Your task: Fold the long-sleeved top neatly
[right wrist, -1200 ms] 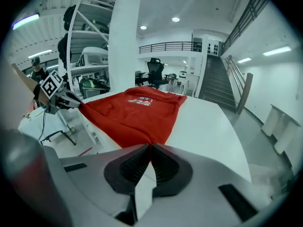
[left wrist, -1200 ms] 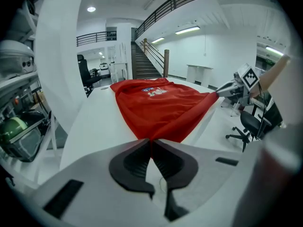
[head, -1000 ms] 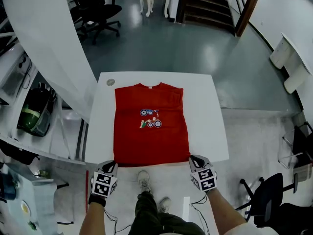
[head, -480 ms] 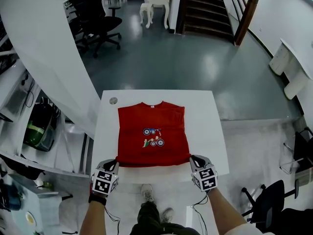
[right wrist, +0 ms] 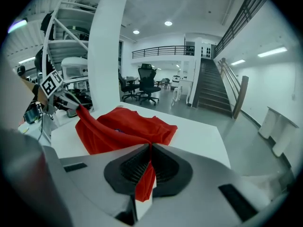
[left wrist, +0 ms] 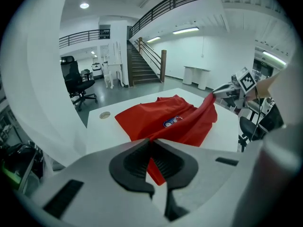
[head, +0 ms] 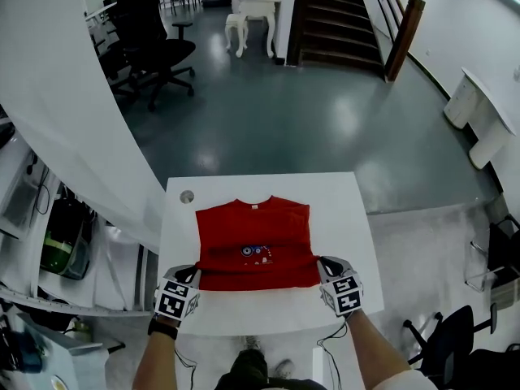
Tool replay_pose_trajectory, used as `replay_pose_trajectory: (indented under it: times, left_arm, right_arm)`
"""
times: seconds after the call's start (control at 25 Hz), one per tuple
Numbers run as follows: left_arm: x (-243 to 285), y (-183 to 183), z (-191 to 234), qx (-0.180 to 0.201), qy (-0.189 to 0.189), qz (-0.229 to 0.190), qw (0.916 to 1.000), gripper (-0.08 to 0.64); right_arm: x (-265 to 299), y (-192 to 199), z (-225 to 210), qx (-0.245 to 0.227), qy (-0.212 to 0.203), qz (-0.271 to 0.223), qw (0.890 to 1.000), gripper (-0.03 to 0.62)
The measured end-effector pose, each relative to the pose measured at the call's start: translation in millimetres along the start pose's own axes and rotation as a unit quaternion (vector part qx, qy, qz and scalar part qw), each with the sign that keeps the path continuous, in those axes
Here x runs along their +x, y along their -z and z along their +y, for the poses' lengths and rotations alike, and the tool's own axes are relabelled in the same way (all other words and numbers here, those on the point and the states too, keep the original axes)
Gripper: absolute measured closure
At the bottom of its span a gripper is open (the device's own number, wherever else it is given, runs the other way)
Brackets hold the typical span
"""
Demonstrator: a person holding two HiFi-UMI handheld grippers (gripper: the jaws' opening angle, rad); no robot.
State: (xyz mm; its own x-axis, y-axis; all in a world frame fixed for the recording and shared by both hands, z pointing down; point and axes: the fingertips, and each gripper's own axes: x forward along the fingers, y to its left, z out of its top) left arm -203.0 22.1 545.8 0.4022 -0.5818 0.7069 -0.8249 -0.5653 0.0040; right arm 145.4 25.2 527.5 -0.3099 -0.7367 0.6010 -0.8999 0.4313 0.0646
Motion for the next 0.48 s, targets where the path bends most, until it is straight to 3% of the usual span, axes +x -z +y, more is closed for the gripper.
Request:
replay_pose_trajectory:
  times: [0.48]
  left_arm:
    - [53,-47,46,0.016,0.021,0.015,0.9995,0.537]
  right_arm:
    - [54,-43,-32,0.013,0.017,0.014,1.000,0.565]
